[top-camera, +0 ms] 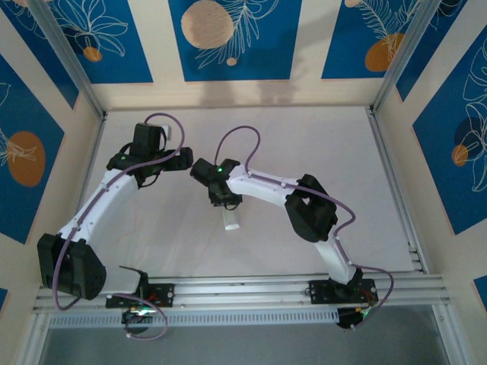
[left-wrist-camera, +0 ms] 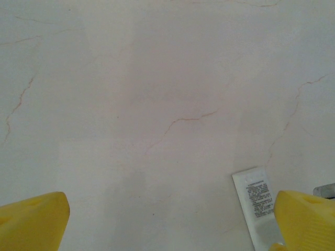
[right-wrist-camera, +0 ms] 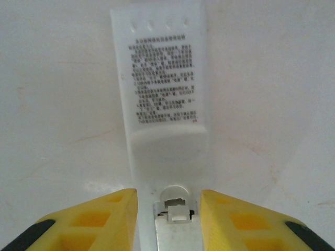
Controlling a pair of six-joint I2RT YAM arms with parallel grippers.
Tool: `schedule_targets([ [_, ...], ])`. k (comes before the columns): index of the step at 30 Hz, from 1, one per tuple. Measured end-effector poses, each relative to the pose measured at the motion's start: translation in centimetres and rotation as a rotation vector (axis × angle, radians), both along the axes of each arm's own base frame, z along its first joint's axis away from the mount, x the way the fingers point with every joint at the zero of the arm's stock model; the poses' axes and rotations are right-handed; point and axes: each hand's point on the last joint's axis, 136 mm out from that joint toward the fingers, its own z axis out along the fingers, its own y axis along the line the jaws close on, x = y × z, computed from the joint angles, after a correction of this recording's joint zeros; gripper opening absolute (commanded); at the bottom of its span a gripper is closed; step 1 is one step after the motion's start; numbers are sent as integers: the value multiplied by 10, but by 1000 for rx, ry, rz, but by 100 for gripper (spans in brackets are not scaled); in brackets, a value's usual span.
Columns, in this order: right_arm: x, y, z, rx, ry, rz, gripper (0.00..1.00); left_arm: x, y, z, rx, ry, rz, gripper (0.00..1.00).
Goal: Load the batteries into the remote control
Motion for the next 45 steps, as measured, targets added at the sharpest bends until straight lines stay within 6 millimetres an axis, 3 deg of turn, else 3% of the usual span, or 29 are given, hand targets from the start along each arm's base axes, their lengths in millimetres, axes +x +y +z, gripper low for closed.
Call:
schedule_targets([
  [4,2,1,2,4,-4,2,30,0,0,0,0,0,0,100],
  [13,-9,-14,-5,-14,10,-4,0,0,0,0,0,0,0,100],
  [45,-11,-15,-11,-8,16,-4,0,0,-1,-1,-4,3,-5,100],
])
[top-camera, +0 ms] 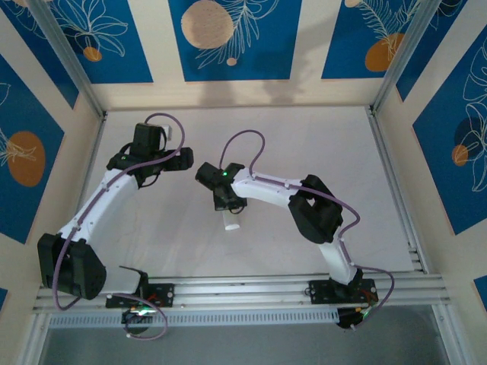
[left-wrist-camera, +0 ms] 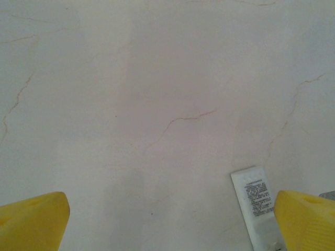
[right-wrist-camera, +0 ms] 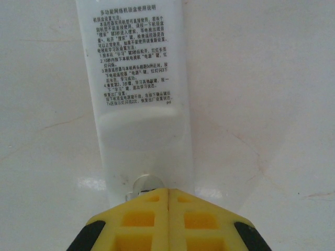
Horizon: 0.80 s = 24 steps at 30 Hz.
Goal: Load the batteries into the remote control
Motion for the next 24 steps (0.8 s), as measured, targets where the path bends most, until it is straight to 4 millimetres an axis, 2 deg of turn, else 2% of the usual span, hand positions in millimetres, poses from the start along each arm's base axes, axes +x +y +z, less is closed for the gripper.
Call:
schedule_targets([
  [13,4,7,19,42,-34,8,0,0,0,0,0,0,0,100],
  [22,-7,4,-13,20,28,-1,0,0,0,0,0,0,0,100],
  [24,-8,6,-12,28,29,-4,0,0,0,0,0,0,0,100],
])
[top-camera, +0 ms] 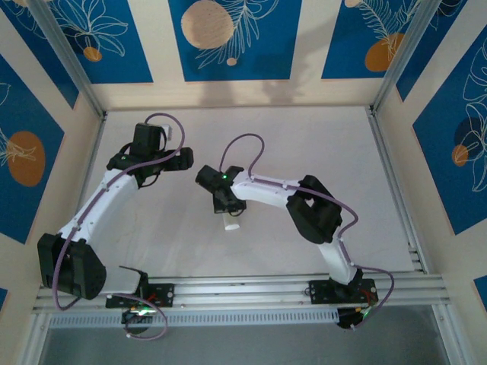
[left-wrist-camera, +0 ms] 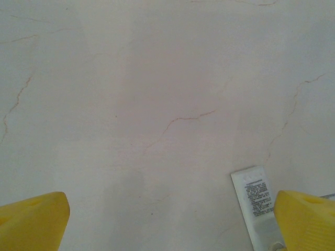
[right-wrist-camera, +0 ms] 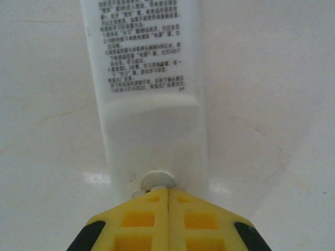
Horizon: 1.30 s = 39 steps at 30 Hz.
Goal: Load the batteries into the remote control
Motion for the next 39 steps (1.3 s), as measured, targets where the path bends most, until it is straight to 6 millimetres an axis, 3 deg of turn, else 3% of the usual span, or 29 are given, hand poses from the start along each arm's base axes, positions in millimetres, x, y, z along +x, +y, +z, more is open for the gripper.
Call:
schedule_targets([
  [9,1,-2,6,3,-8,-1,3,0,0,0,0,0,0,100],
  [10,1,-2,10,10,-15,1,8,0,0,0,0,0,0,100],
  [13,3,-4,28,46,-45,9,41,0,0,0,0,0,0,100],
  [16,6,-3,43,86,-72,28,56,0,0,0,-1,0,-1,100],
  [20,8,2,39,96,-74,41,57,0,0,0,-1,0,-1,100],
  [27,4,-1,1,33,-11,44,55,-1,-2,0,-9,2,-9,100],
  [34,4,2,-5,37,-1,40,28,-2,-9,-1,-44,16,-32,100],
  [37,6,0,7,58,-28,35,32,0,-17,-6,-119,46,-34,100],
  [39,5,0,10,80,-40,44,43,3,-22,-7,-186,61,-34,100],
])
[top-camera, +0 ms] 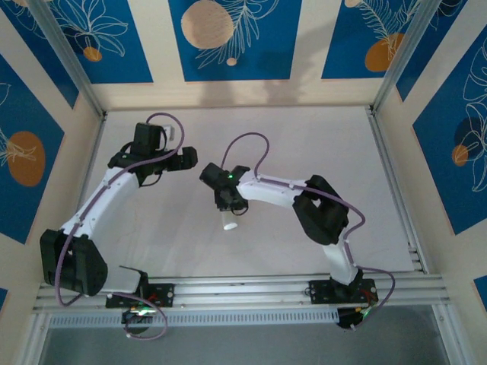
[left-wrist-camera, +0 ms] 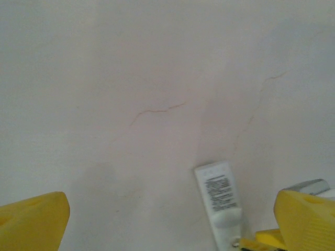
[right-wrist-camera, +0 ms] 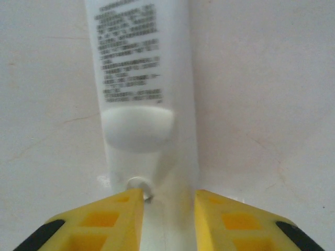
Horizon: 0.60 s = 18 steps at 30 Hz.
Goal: Load the batteries into the remote control
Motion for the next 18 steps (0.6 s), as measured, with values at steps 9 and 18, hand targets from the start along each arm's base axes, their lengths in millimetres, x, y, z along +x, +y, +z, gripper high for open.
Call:
schedule_targets([
  [9,-1,1,-8,-5,5,33,59,8,-10,7,-138,5,-9,100],
  [18,-4,3,-29,-56,21,53,30,7,-10,4,-134,9,-14,100],
])
